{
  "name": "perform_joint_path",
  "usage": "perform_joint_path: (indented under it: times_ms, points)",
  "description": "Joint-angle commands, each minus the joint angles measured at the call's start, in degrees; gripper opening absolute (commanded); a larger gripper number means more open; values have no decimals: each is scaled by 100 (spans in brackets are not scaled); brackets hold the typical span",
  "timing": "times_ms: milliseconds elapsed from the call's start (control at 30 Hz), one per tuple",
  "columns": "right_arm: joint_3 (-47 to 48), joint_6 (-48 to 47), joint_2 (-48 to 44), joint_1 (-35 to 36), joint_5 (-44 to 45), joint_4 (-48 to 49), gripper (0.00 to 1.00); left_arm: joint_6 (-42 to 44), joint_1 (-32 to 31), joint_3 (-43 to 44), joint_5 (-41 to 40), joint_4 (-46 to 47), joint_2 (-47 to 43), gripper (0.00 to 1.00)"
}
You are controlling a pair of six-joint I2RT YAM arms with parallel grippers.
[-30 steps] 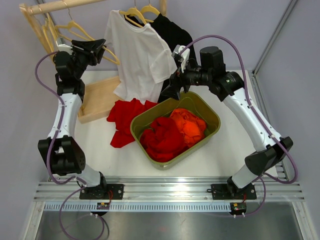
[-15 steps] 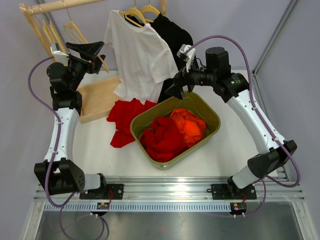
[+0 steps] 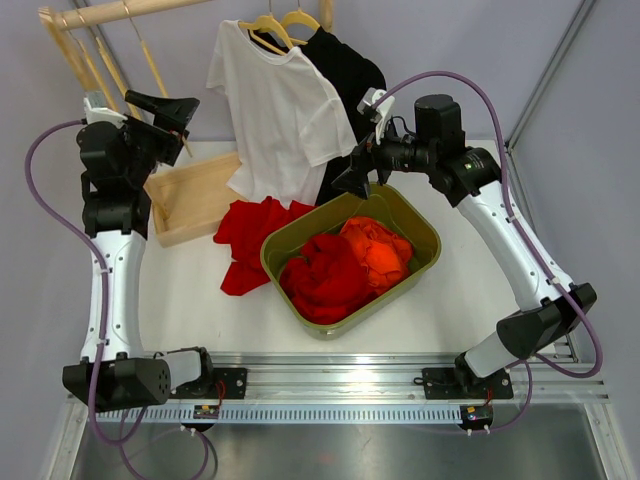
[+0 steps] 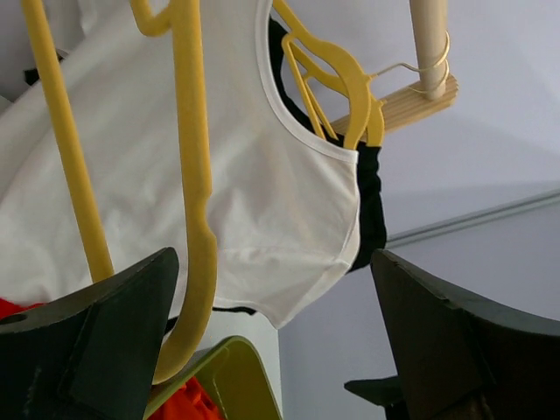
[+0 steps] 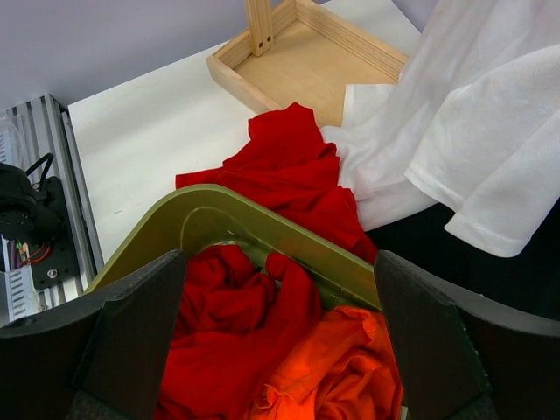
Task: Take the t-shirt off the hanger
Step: Hang the hanger back to the clothesline with the left arm, then place the tshirt into the basket
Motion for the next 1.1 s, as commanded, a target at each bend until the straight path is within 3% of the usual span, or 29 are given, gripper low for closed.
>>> perform_joint_path:
  times_ms: [0, 400, 533, 667, 800, 900, 1067]
  points:
    - [-15, 71, -229, -55, -133, 220, 95, 662, 25, 378, -606, -680, -149, 95]
    - [-32, 115, -211, -64, -160, 255, 95, 1858, 25, 1055, -1283, -1436, -184, 95]
    - [-59, 63, -238, -64, -151, 255, 96, 2366, 16, 898, -1012, -1227, -429, 95]
    - [-59, -525, -290, -64, -466, -165, 96, 2973, 7, 484, -46, -821, -1052, 96]
    - [-295, -1998, -509, -64, -1213, -948, 99, 3561, -142, -173, 762, -952, -1756, 99]
    - [-769, -3062, -781, -73, -1811, -1651, 99, 3904, -186, -885, 896, -1372, -2457, 99]
    - [-1526, -3568, -914, -134, -1865, -2119, 99, 3784, -257, -2448, 264, -1708, -3321, 99]
